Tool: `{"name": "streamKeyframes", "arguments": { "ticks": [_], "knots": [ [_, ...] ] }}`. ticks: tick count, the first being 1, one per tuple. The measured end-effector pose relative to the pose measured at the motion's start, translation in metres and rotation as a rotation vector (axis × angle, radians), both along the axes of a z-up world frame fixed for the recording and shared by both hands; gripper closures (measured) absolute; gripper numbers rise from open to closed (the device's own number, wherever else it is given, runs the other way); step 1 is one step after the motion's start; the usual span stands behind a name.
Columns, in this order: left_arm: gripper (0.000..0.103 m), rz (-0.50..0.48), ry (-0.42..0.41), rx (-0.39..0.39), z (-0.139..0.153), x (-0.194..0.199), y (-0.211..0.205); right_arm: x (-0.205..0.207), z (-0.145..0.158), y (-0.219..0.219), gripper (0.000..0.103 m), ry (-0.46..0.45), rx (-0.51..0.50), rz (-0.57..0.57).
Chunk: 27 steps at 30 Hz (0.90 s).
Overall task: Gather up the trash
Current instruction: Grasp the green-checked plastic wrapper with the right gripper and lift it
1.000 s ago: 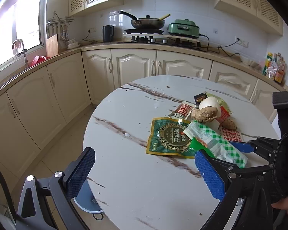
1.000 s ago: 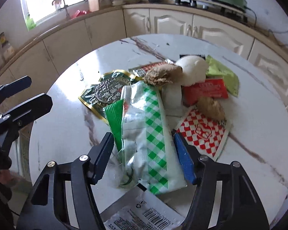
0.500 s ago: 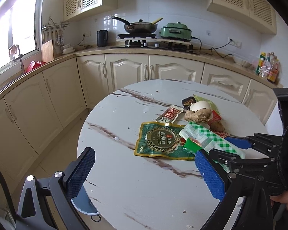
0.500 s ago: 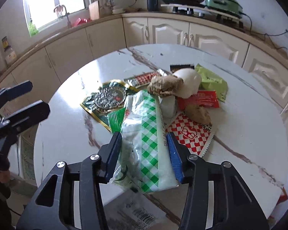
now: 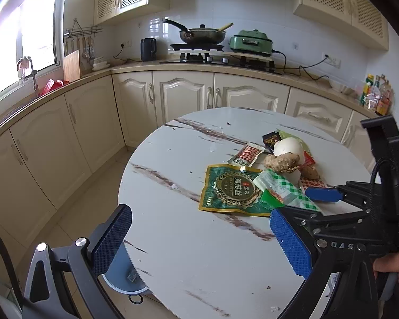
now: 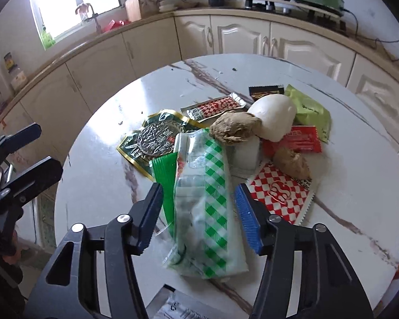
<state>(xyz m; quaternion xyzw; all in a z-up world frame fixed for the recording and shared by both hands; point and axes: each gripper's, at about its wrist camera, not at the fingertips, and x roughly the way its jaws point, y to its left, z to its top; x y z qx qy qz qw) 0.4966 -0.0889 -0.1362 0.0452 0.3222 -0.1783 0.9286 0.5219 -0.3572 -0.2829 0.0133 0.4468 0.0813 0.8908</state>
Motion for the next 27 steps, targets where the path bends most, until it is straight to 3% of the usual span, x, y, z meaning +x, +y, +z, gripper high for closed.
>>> {"name": "streamKeyframes", "arguments": {
  "ticks": [3,7,12,16,21,23,27],
  "knots": [
    [0.001,0.001,0.002,-0.002,-0.001,0.003,0.001,0.006,-0.007,0.011,0.037,0.015,-0.042,0.017],
    [0.001,-0.008,0.007,-0.001,-0.003,0.008,-0.001,0.004,-0.018,0.019,0.043,0.016,-0.115,0.042],
    [0.001,-0.034,-0.001,0.004,-0.001,0.011,-0.011,-0.003,-0.012,0.005,0.051,-0.003,-0.045,0.013],
    [0.001,-0.035,-0.010,-0.006,0.003,0.015,-0.016,-0.012,0.002,-0.008,0.051,-0.043,0.032,0.016],
    [0.001,-0.059,-0.015,-0.012,0.010,0.018,-0.034,-0.028,0.041,-0.031,0.051,-0.158,0.133,0.008],
    [0.001,-0.090,-0.011,-0.004,0.013,0.021,-0.048,-0.036,0.056,-0.044,0.051,-0.209,0.128,-0.026],
    [0.001,-0.153,-0.002,0.032,0.015,0.036,-0.085,-0.042,0.065,-0.075,0.050,-0.222,0.062,-0.136]
  ]
}}
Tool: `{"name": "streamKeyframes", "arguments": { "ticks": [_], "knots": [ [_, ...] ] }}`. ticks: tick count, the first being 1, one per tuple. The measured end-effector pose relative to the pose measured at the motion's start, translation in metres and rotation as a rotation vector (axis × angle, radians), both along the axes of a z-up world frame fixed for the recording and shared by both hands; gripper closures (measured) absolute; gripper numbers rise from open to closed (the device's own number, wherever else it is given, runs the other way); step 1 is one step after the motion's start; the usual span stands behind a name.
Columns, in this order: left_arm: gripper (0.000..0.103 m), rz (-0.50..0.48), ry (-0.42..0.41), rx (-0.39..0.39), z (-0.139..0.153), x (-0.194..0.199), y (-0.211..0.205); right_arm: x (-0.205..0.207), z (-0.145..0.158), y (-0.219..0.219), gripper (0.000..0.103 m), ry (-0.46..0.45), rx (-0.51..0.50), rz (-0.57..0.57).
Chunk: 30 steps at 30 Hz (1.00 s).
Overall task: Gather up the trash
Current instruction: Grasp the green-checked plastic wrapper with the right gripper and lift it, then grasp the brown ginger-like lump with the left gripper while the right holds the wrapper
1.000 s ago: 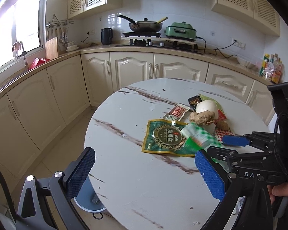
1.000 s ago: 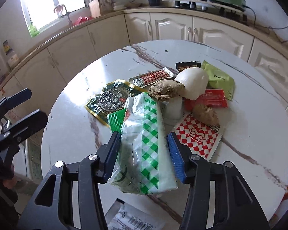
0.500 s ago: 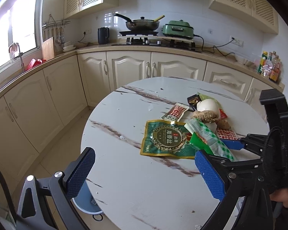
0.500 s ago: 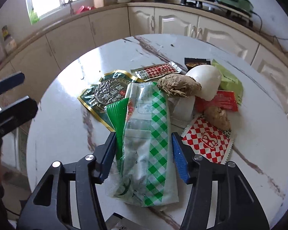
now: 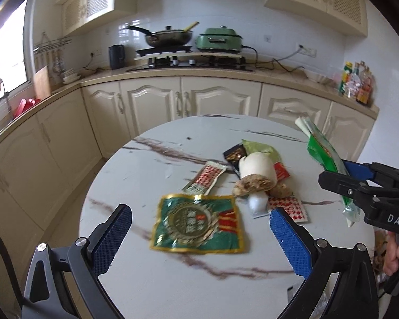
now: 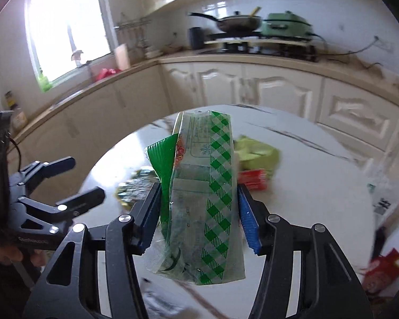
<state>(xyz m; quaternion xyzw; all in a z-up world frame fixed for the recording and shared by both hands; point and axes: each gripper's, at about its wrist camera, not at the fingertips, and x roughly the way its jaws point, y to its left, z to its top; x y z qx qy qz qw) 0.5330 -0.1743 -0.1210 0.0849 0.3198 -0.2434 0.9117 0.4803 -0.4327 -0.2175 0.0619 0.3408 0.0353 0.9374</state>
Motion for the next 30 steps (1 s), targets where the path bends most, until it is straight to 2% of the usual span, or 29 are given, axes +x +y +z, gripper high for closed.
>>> {"name": "streamKeyframes", "arguments": {
  "ticks": [6,9,12,14,17,24,30],
  "knots": [
    [0.001,-0.083,0.070,0.043,-0.010,0.039,-0.062,0.001,-0.020,-0.032,0.050,0.048,0.000,-0.096],
    [0.006,-0.113,0.100,0.066,-0.018,0.059,-0.086,0.005,-0.029,-0.043,0.050,0.061,0.017,-0.121],
    [0.024,-0.126,0.146,0.061,-0.027,0.077,-0.096,0.010,-0.036,-0.050,0.050,0.071,0.029,-0.133],
    [0.041,-0.137,0.186,0.045,-0.033,0.086,-0.099,0.007,-0.040,-0.052,0.050,0.074,0.036,-0.134],
    [0.053,-0.164,0.223,0.000,-0.040,0.099,-0.099,0.007,-0.044,-0.052,0.050,0.079,0.042,-0.131],
    [0.057,-0.175,0.207,-0.039,-0.047,0.102,-0.091,0.009,-0.049,-0.050,0.050,0.080,0.047,-0.125],
    [0.057,-0.162,0.189,-0.080,-0.035,0.077,-0.060,0.006,-0.042,-0.038,0.050,0.069,0.032,-0.106]
  ]
}}
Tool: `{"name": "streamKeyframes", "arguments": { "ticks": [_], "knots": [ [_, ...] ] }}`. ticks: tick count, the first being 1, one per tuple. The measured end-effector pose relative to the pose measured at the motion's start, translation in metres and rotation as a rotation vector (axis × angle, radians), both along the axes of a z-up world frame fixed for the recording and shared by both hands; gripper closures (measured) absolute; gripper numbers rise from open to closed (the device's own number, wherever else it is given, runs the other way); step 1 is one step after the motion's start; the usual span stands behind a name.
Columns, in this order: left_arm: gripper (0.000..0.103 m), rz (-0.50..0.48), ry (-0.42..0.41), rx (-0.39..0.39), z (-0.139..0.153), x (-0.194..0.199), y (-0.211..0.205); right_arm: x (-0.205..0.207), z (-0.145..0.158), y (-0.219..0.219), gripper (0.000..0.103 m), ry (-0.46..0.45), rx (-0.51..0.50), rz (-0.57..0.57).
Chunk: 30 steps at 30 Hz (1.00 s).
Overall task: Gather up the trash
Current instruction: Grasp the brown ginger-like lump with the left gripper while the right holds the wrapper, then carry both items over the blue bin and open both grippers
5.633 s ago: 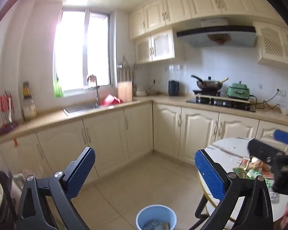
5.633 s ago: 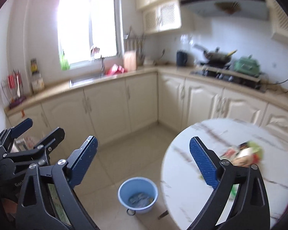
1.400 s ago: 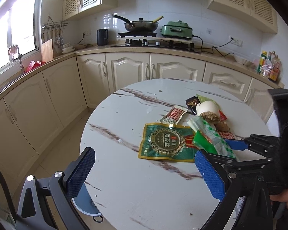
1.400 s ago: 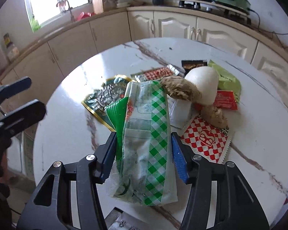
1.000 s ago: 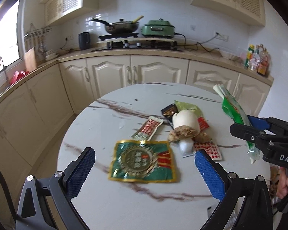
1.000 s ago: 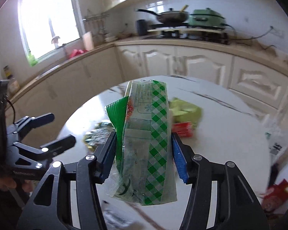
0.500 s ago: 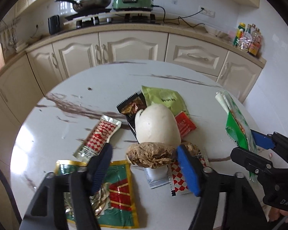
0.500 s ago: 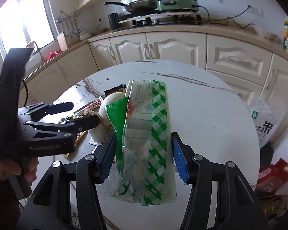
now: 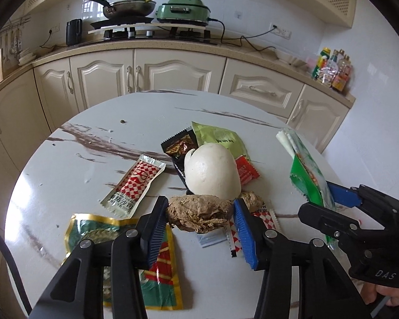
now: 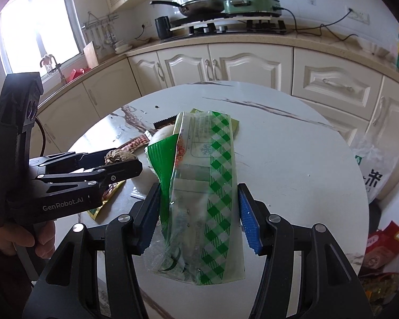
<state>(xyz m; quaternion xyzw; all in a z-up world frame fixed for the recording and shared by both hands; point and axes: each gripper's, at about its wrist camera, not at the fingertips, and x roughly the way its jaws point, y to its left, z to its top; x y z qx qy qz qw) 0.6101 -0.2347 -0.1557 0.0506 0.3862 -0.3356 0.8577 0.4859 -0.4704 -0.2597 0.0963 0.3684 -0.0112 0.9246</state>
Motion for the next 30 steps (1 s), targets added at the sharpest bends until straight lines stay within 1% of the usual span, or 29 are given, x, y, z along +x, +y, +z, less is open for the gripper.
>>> {"name": "streamKeyframes", "arguments": {
  "ticks": [2,6,9,13,16,20,23,25,27,29,30],
  "knots": [
    [0.057,0.012,-0.009,-0.023,0.009,-0.010,0.014,-0.001,0.007,0.008,0.050,-0.009,-0.006,0.011],
    [0.057,0.034,-0.029,-0.110,0.030,-0.025,0.052,-0.001,0.023,0.033,0.050,-0.036,-0.028,0.041],
    [0.057,0.067,-0.068,-0.157,0.049,-0.038,0.089,0.000,0.037,0.059,0.050,-0.055,-0.041,0.072],
    [0.057,0.141,-0.129,-0.151,0.060,-0.057,0.150,0.006,0.051,0.109,0.050,-0.072,-0.057,0.142],
    [0.057,0.218,-0.151,-0.146,0.061,-0.076,0.206,0.016,0.056,0.160,0.050,-0.080,-0.061,0.215],
    [0.057,0.340,-0.157,-0.121,0.055,-0.100,0.290,0.034,0.050,0.240,0.049,-0.082,-0.050,0.327],
    [0.057,0.444,-0.148,-0.087,0.041,-0.112,0.355,0.049,0.035,0.302,0.049,-0.069,-0.031,0.402],
    [0.057,0.501,-0.119,-0.076,0.027,-0.119,0.393,0.060,0.020,0.341,0.049,-0.050,-0.023,0.450],
    [0.057,0.544,-0.072,-0.079,0.009,-0.122,0.425,0.074,0.000,0.381,0.049,-0.012,-0.019,0.496],
    [0.057,0.583,-0.023,-0.073,-0.010,-0.120,0.449,0.086,-0.022,0.413,0.049,0.021,-0.025,0.533],
    [0.057,0.597,0.006,-0.066,-0.024,-0.117,0.460,0.094,-0.036,0.427,0.049,0.047,-0.032,0.543]
  ]
}}
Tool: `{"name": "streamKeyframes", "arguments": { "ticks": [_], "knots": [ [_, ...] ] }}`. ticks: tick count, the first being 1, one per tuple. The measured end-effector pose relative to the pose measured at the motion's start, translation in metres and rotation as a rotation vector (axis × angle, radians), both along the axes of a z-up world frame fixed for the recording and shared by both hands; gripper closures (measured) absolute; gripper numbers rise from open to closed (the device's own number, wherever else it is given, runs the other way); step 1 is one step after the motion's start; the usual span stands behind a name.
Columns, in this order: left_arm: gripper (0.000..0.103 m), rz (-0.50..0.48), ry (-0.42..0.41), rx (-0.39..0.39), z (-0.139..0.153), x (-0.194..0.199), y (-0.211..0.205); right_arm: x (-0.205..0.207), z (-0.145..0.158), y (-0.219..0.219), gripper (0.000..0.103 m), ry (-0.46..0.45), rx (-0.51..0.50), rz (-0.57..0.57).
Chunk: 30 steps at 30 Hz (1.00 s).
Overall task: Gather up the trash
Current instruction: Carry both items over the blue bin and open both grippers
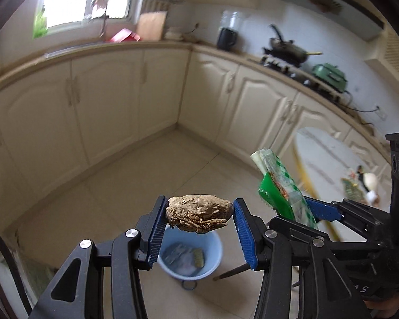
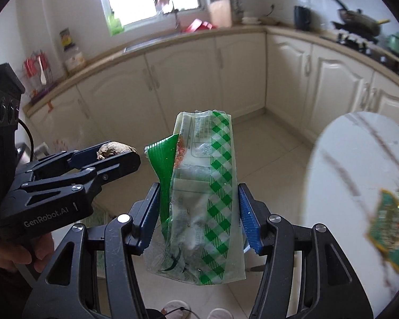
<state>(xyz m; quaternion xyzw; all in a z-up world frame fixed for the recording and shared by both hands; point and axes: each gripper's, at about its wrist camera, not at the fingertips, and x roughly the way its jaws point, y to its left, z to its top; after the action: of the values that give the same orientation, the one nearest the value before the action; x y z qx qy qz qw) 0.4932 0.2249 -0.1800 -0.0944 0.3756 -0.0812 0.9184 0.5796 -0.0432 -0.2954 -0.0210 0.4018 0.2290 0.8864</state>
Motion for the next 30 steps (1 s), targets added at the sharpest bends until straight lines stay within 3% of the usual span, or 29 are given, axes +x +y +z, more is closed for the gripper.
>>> {"name": "streamKeyframes", "arguments": {
  "ticks": [5,14,18,20,26,30],
  "knots": [
    [0.057,-0.002,0.099,-0.041,-0.054,0.037,0.021,0.041,-0.070,0.038,0.048,0.102,-0.067,-0.015],
    [0.057,-0.055,0.218,-0.064,-0.129,0.111,0.034,0.102,-0.170,0.036,0.043,0.233,-0.139,-0.056],
    [0.057,-0.068,0.238,-0.057,-0.153,0.150,0.036,0.123,-0.192,0.029,0.041,0.271,-0.168,-0.069],
    [0.057,-0.067,0.243,-0.058,-0.163,0.170,0.013,0.130,-0.197,0.026,0.039,0.263,-0.166,-0.069],
    [0.057,-0.058,0.248,-0.059,-0.173,0.181,0.001,0.139,-0.204,0.018,0.011,0.240,-0.160,-0.060],
    [0.054,-0.056,0.264,-0.067,-0.178,0.185,-0.009,0.138,-0.204,0.016,0.011,0.235,-0.172,-0.095]
  ]
}}
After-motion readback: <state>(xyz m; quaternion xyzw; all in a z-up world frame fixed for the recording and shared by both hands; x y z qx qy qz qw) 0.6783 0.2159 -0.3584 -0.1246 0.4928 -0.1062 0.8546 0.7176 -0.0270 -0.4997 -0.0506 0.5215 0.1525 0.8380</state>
